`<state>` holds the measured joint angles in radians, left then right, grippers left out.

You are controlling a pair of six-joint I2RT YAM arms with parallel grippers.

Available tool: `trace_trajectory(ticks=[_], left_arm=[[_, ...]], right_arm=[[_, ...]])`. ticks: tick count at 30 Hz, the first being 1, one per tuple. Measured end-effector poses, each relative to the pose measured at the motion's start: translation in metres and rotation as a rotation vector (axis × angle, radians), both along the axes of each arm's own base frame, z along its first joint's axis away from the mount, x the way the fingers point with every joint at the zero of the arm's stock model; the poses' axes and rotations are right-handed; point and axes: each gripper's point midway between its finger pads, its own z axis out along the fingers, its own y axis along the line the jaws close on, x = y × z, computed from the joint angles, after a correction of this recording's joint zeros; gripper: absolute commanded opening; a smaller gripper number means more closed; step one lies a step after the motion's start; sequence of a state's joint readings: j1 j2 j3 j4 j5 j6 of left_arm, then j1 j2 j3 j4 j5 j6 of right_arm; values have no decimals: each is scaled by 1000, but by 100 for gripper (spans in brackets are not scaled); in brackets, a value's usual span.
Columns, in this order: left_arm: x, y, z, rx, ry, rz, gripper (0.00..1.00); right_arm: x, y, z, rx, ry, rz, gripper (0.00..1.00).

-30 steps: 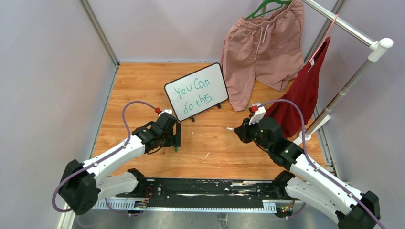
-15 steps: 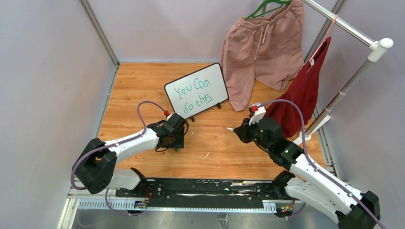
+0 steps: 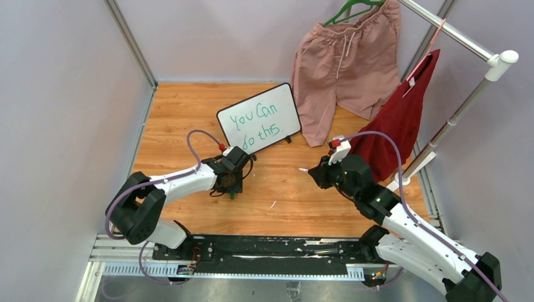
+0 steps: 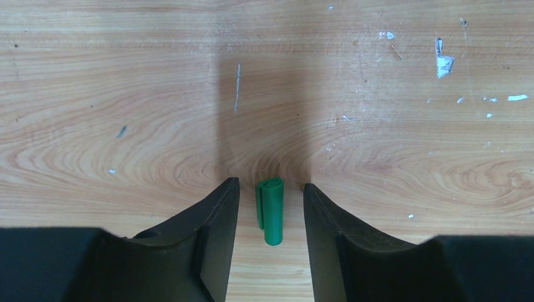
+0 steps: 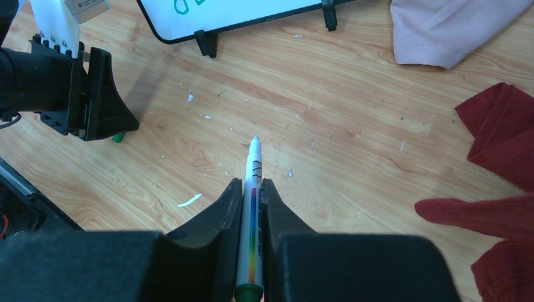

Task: Write a sentence on the whiteboard
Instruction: Close the whiteboard marker at the center of the board.

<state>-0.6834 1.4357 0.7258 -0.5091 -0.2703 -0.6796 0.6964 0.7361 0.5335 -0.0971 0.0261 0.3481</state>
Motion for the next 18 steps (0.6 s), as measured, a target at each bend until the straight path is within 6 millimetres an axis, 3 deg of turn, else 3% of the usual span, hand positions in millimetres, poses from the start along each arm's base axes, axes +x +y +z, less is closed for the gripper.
trace_trajectory(ticks=[4,11,18], left_arm=[[1,1,0,2,-4,6,39],[1,1,0,4,-5,7,41],[1,1,-1,2,-5,6,36]], right_arm=[[0,0,0,1,-1,0,0],[0,0,0,1,-1,0,0],[0,0,1,2,-2,0,0]])
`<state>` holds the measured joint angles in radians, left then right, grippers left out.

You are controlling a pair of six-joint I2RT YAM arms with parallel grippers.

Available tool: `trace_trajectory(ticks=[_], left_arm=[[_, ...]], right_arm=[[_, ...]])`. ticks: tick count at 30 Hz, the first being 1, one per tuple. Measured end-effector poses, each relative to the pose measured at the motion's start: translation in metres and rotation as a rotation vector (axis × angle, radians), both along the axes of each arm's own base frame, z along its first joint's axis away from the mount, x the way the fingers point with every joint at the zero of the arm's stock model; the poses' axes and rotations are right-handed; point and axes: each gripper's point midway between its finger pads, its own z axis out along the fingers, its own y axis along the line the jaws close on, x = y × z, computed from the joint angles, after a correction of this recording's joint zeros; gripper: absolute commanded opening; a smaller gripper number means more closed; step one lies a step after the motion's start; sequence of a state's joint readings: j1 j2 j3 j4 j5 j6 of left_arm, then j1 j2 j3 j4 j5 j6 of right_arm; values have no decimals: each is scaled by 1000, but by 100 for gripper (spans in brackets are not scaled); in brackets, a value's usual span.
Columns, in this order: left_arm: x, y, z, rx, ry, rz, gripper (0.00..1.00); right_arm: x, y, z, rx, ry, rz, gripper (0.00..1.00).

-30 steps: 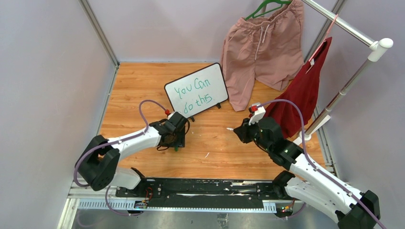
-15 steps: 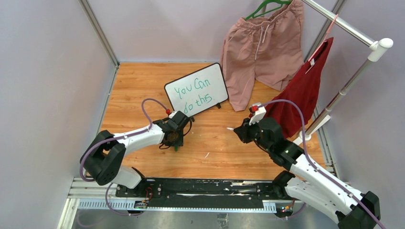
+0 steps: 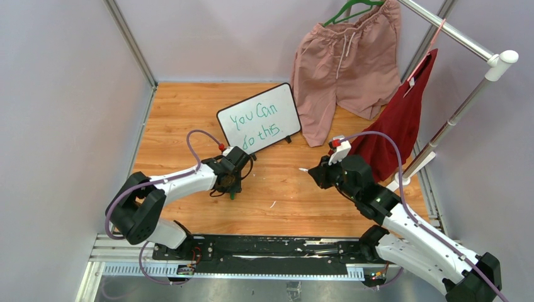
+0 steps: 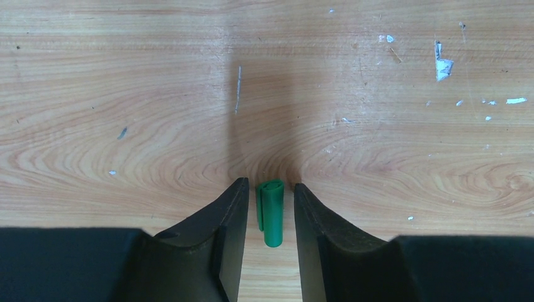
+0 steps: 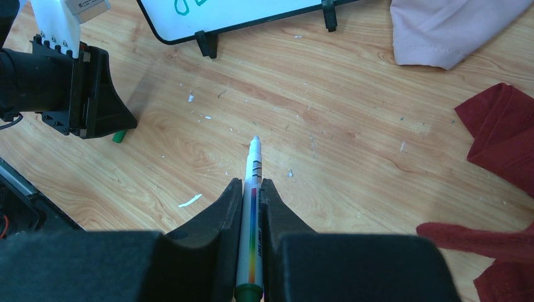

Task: Write a sentence on the whiteboard
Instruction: Close the whiteboard marker at the center of the board.

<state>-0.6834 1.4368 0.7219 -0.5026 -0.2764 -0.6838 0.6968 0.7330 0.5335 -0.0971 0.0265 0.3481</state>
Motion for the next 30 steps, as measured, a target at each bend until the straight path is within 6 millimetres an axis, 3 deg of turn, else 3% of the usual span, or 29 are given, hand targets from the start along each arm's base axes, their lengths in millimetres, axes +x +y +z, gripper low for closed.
trace_trajectory(ticks=[13,23,30], left_arm=[[-1,0,0,-8,-7,0,40],[-4,3,0,-3,-1,-5,29],[-5,2,-1,-6,2,-15,11]], right_arm=[[0,0,0,1,-1,0,0],[-1,-1,5,11,-14,0,0],[-1,-1,5,11,-14,1,0]])
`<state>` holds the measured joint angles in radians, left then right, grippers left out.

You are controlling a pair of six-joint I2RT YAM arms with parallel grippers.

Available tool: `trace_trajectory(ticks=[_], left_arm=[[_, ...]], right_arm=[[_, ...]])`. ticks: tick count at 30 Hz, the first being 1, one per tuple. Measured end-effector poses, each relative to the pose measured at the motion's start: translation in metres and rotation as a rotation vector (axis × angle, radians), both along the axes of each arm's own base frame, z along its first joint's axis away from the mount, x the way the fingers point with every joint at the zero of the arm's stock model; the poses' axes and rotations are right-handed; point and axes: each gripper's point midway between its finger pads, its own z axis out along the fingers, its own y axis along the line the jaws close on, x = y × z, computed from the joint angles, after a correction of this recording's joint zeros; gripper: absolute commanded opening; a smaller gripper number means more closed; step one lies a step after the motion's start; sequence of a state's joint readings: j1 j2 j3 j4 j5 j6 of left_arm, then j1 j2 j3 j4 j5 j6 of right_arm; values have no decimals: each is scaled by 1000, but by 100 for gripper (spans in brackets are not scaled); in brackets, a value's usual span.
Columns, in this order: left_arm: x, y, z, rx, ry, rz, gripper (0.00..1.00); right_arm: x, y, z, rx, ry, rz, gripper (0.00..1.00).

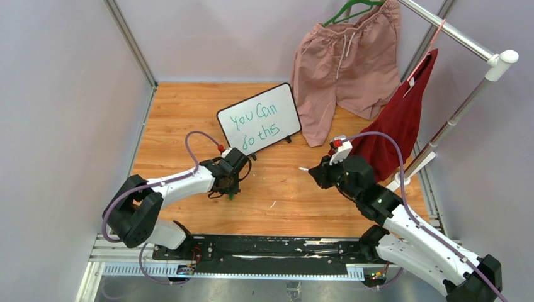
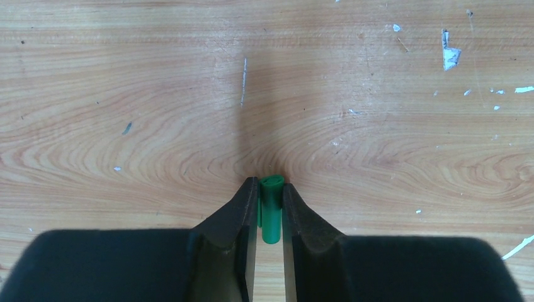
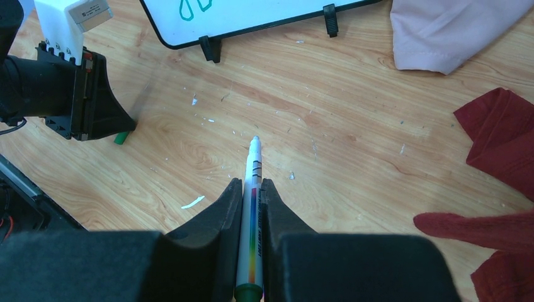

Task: Write a sentence on the whiteboard
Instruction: Close the whiteboard marker at the center of the board.

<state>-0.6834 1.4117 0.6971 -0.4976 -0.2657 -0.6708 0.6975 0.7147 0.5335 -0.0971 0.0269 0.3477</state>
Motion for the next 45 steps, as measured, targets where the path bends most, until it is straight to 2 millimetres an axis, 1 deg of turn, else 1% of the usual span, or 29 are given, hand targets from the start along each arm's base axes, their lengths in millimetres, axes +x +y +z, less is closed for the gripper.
trace_trajectory(ticks=[2,10,14,16,19,20,21,22,26,29,30,31,32,34,37,41,42,45], left_arm=[[0,0,0,-4,-3,-2,1],[-3,0,2,-32,-19,2,0],[-12,1,5,-53,-1,7,0],[-15,1,13,-71,-9,9,0],[-13,-3,32,-130,-60,11,0],[-12,-4,40,-150,-81,12,0],[-9,-7,54,-185,-119,11,0],[-9,-7,56,-189,-124,11,0],[-1,-15,97,-285,-233,4,0],[5,-20,134,-364,-328,-2,0],[7,-22,150,-397,-370,-6,0],[8,-22,160,-417,-396,-8,0],[9,-24,174,-446,-432,-10,0],[12,-25,197,-489,-491,-16,0],[16,-28,228,-545,-575,-28,0],[21,-31,267,-613,-679,-42,0],[22,-32,278,-634,-710,-46,0],[23,-33,314,-703,-807,-56,0]], right_arm=[[0,0,0,0,0,1,0],[0,0,0,0,1,1,0],[0,0,0,-1,0,0,0],[0,0,0,-1,1,0,0],[0,0,0,-1,1,0,0],[0,0,0,-2,1,0,0],[0,0,0,-1,0,-1,0],[0,0,0,-2,0,-2,0],[1,-1,1,1,-6,-6,0],[1,-1,9,20,-28,-6,0],[2,0,12,28,-38,-6,0],[2,0,14,33,-44,-6,0],[3,1,19,39,-52,-6,0],[6,3,27,53,-68,-5,0],[12,11,46,85,-107,2,0],[19,25,82,113,-192,25,0],[20,30,96,122,-227,33,0],[23,43,148,177,-359,53,0]])
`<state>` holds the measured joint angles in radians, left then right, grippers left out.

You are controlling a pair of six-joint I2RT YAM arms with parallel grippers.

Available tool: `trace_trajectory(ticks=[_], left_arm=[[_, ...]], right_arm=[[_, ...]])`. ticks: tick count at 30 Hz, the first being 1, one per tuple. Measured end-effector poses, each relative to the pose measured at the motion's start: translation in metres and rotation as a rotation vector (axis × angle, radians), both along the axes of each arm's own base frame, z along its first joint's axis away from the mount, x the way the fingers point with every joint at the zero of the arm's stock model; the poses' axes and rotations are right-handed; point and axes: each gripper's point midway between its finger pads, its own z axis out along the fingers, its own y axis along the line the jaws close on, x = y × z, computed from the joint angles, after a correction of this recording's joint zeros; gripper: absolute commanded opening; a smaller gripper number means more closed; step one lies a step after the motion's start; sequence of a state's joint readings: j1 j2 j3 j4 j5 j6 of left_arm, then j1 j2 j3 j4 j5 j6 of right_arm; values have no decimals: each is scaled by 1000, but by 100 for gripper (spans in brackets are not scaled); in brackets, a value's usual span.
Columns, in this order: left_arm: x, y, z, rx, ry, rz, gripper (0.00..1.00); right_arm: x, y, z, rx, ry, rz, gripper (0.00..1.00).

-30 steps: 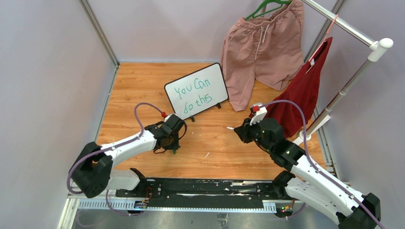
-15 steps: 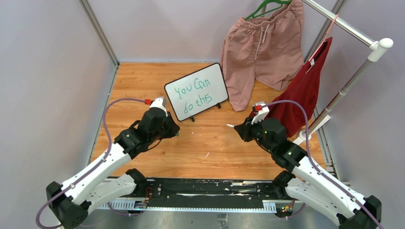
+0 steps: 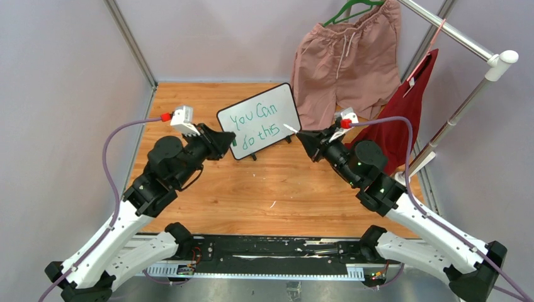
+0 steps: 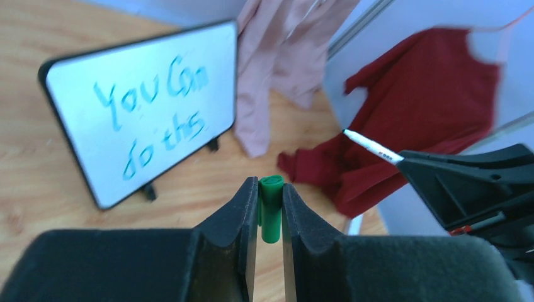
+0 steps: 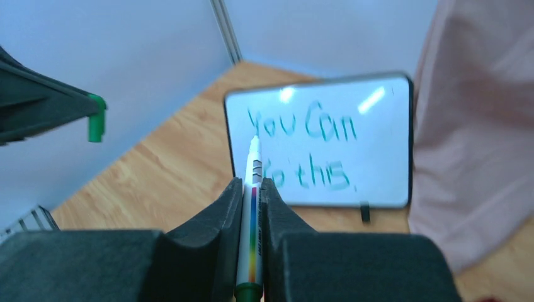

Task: Write a sentence on the whiteboard
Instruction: Close the whiteboard marker at the center of the board.

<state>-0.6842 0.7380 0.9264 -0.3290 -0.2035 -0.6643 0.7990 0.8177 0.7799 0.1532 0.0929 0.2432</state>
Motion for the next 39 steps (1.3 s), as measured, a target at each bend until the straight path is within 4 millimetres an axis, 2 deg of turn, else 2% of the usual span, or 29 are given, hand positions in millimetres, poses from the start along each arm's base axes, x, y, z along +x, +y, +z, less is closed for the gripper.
trace_trajectory(ticks=[4,6,10,14,20,24,28,32,39], left_arm=[[-2,0,58,-118,-143,-10,0],[-6,0,81,-170,-201,-21,0],[-16,3,120,-285,-301,-42,0],[-28,10,144,-390,-364,-53,0],[-45,20,160,-541,-407,-71,0],[-50,24,160,-624,-397,-80,0],[-54,29,158,-694,-378,-79,0],[-58,32,159,-742,-367,-83,0],[-67,40,166,-787,-389,-91,0]], right_arm=[[-12,16,63,88,-188,35,0],[-22,25,83,117,-265,62,0],[-45,35,104,165,-402,101,0],[-72,43,116,203,-515,145,0],[-109,59,137,250,-670,183,0],[-139,80,138,222,-799,190,0],[-159,106,129,157,-921,169,0],[-162,117,120,97,-974,146,0],[-149,107,125,139,-908,114,0]])
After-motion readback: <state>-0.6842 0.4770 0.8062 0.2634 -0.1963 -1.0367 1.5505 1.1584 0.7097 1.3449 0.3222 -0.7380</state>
